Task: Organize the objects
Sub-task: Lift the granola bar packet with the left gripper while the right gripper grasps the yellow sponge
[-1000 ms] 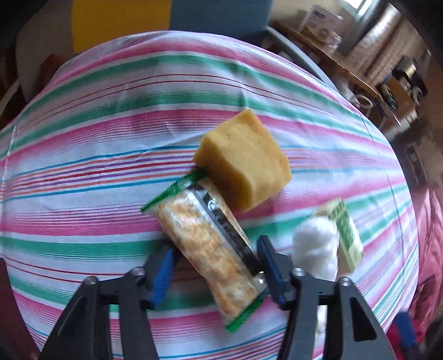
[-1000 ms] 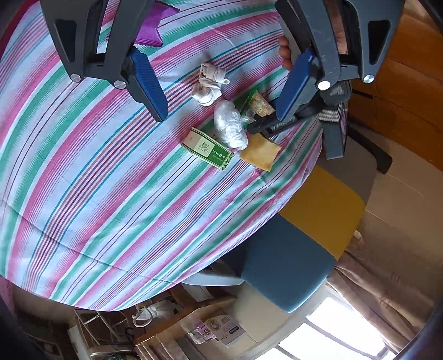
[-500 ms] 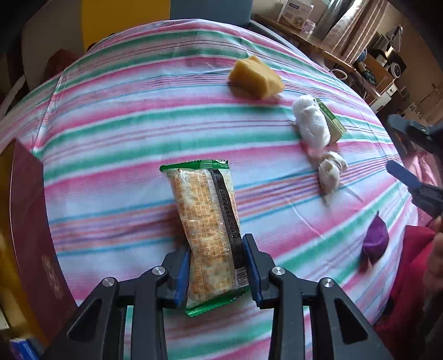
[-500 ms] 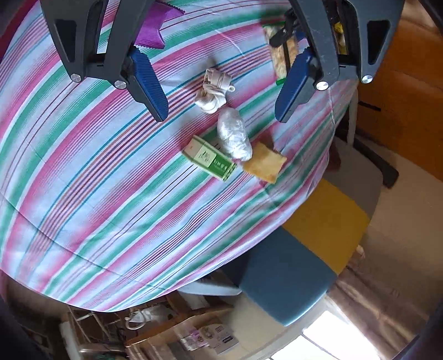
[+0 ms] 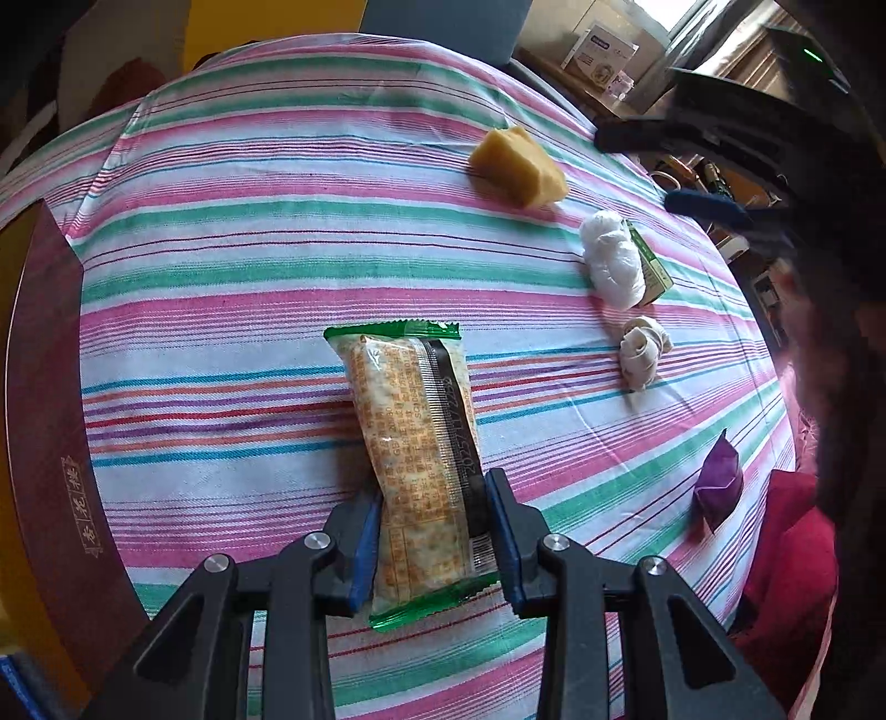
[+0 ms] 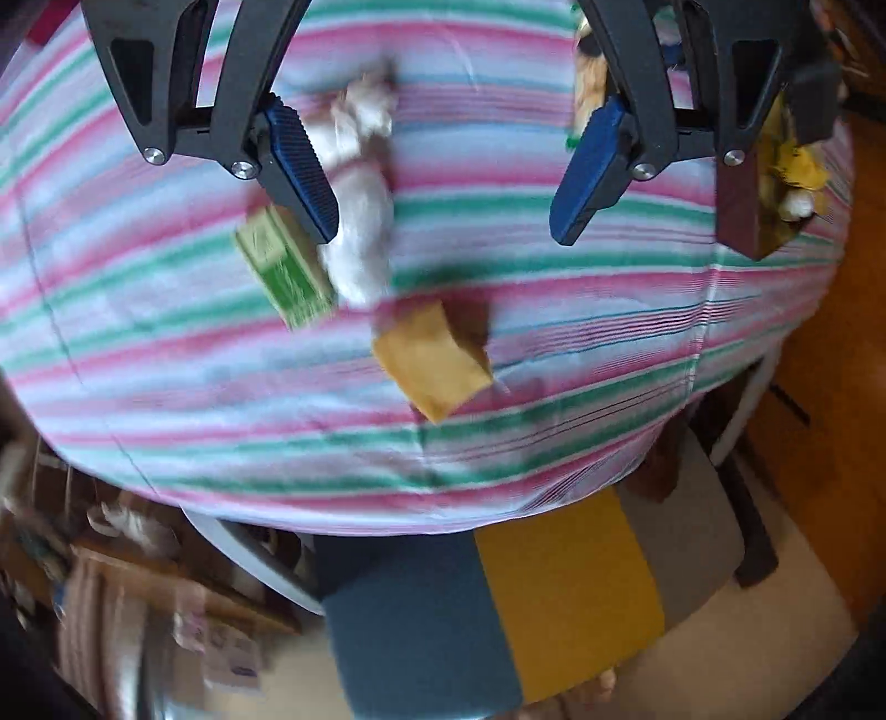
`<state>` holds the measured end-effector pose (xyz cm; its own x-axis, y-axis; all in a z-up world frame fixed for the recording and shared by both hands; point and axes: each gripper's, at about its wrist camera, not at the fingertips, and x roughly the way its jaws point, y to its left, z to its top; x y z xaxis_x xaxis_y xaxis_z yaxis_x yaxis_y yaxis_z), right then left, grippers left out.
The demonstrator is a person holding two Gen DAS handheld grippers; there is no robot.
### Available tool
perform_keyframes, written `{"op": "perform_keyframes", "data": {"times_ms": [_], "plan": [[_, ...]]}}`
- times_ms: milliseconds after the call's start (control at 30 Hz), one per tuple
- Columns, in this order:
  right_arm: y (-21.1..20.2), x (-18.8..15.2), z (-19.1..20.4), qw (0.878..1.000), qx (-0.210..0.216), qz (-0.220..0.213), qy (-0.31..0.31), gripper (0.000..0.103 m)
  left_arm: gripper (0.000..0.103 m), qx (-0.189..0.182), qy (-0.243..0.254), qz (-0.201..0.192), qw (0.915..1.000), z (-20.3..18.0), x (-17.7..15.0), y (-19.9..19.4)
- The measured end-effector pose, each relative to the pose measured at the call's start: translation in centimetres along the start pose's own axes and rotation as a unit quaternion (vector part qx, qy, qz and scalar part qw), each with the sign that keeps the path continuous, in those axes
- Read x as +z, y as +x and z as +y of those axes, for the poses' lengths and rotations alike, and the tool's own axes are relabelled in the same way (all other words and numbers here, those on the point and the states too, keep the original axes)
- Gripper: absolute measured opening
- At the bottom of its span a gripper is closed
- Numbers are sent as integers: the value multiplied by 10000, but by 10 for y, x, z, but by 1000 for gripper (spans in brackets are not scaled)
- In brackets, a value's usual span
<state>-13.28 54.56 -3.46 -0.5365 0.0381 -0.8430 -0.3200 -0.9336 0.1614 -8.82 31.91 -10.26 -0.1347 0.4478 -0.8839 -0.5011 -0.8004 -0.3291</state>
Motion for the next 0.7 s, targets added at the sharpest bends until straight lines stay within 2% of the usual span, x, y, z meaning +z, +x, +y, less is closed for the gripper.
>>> {"op": "perform_keyframes", "data": {"times_ms": [167,367,400,433,467,533,567,633,700], "plan": [[55,42,9,9974,-534,308,-371,84,35,-148,-87,7,9999,5,-1,-1],[104,58,12,9938,-724,625,-574,96,35,-245,-212,28,9995,8,1,0],[112,58,12,9936,-703,663,-585,94,35,-235,-207,10,9995,8,0,0],[118,56,13,9930,-715,708,-616,67,35,-226,-199,-4,9995,7,-1,0],[120,53,14,9918,-784,738,-684,60,35,-220,-197,-13,9996,6,-1,0],[111,48,20,9920,-750,599,-815,54,35,-250,-250,-14,9994,7,-1,0],[103,43,25,9923,-613,554,-923,54,35,-285,-328,-10,9991,9,0,0],[83,30,36,9894,-602,392,-1262,53,34,-287,-367,6,9989,8,0,-2],[65,12,45,9877,-353,467,-1449,54,34,-290,-396,12,9988,7,-1,-6]]}}
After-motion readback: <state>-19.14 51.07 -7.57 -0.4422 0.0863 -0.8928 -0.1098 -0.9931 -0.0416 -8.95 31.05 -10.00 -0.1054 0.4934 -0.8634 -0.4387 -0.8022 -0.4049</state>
